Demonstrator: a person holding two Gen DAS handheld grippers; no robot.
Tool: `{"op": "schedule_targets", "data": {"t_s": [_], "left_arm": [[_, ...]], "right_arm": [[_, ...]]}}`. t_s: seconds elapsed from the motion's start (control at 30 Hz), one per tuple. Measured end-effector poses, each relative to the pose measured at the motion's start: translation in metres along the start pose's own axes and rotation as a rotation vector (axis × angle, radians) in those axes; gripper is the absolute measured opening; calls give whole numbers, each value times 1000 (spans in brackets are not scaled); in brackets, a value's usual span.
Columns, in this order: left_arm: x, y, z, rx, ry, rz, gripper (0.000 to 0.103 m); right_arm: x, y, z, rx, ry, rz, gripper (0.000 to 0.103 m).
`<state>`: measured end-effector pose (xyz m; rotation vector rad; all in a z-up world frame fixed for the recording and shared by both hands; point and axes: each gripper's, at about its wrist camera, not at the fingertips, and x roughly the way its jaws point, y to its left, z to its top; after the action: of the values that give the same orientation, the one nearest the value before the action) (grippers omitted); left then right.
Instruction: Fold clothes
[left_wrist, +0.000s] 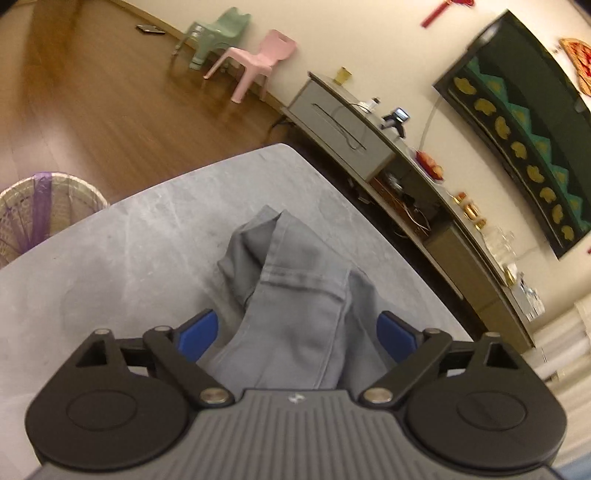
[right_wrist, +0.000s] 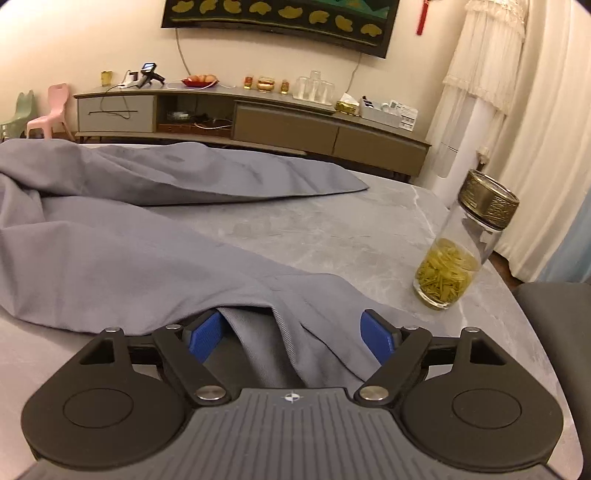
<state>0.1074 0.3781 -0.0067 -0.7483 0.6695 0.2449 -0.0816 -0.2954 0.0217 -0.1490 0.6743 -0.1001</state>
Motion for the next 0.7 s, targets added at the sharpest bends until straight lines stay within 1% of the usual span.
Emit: {"op": "schedule_targets", "data": {"t_s": [0.1,0.13,0.2,0.23,0.27,0.3,0.33,0.37,0.5,0.53,0.57,0.6,0.63,0.67,0.7], "left_arm": [[13,-10,-3,-37,10,-31,99],[18,-17,-4,-27,21,-28,99],[23,-26,-18,40,39,7,100],[28,-31,-23,84,44,33,87],[34,-36,-28,128,49,60,42],[38,-41,-33,171,52,82,19],[23,-49,-30,195,-3,-9,11],[8,-58,-28,218,-57,-101,8],[-53,-91,-18,310,-277,-469,5],[-89,-100,-19,362,-342,-592,5],[-124,-106,-23,433,-390,-683,5],[-159,-106,-33,537,-427,-756,6],[-181,-102,-42,625,-432,-769,6],[-198,-93,-52,711,-409,-740,7],[-208,-79,-63,781,-349,-681,8]], "right_arm": [[8,4,3,-4,-17,15,87],[10,4,4,-2,-18,17,87],[11,4,4,5,-17,19,87],[11,4,4,8,-16,19,87],[11,3,5,12,-16,21,87],[12,3,5,17,-17,23,87],[13,3,6,22,-17,24,87],[14,3,7,33,-16,28,87],[18,-1,8,73,-14,43,87],[18,-1,8,76,-14,44,87],[18,-2,7,77,-13,43,87],[20,-5,7,82,-12,42,87],[21,-8,8,89,-11,41,87],[22,-12,8,104,-13,43,87],[22,-17,9,125,-17,48,87]]}}
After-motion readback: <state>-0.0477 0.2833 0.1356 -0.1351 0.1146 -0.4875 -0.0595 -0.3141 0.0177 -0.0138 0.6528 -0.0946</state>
